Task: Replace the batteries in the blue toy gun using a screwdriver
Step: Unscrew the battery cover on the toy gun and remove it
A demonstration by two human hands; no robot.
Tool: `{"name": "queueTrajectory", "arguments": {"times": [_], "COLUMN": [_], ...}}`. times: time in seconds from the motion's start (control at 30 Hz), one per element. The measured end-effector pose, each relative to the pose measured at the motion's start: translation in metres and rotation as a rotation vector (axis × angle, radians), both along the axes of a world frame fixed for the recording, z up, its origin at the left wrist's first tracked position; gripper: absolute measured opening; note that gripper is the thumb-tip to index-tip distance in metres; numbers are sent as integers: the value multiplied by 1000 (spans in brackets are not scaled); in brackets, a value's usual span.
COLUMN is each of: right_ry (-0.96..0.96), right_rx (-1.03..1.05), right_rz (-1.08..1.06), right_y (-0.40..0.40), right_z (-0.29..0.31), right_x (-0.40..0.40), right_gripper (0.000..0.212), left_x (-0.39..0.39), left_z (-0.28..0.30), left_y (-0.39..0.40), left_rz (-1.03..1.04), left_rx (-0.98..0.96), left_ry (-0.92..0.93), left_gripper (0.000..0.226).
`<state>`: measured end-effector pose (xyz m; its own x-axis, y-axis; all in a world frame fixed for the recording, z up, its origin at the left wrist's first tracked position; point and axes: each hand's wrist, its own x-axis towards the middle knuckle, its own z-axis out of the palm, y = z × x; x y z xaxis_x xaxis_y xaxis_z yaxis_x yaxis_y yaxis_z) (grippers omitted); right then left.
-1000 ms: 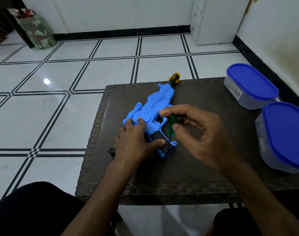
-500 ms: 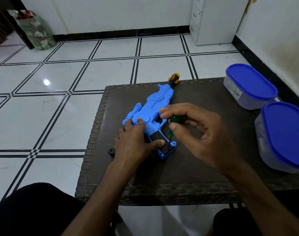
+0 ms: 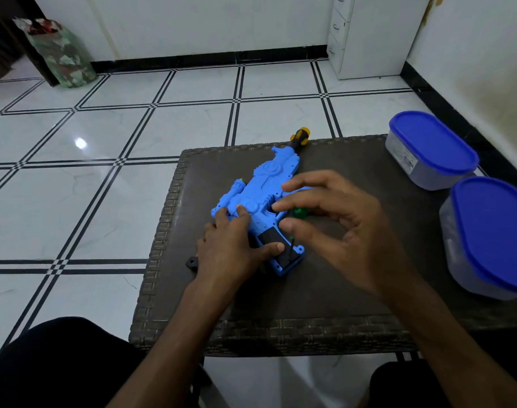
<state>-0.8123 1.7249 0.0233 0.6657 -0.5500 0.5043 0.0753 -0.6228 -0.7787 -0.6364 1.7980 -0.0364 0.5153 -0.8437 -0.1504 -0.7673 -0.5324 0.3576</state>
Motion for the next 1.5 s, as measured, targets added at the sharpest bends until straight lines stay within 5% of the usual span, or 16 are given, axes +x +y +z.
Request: {"name": "queueTrajectory", "arguments": {"times": [1.23, 1.5], "right_ry": [-16, -4], "right_rx": [123, -29], "right_rz": [55, -22], "right_y": [2, 1], "right_z": [-2, -1], "right_x": [-3, 3], "right_gripper": [38, 22], "left_x": [1, 1], "left_z": [-4, -1], "left_y": [-1, 0], "left_rz": [0, 11], "left_rx": [-11, -29], "left_ry": [-8, 16], "left_gripper": [100, 109]}}
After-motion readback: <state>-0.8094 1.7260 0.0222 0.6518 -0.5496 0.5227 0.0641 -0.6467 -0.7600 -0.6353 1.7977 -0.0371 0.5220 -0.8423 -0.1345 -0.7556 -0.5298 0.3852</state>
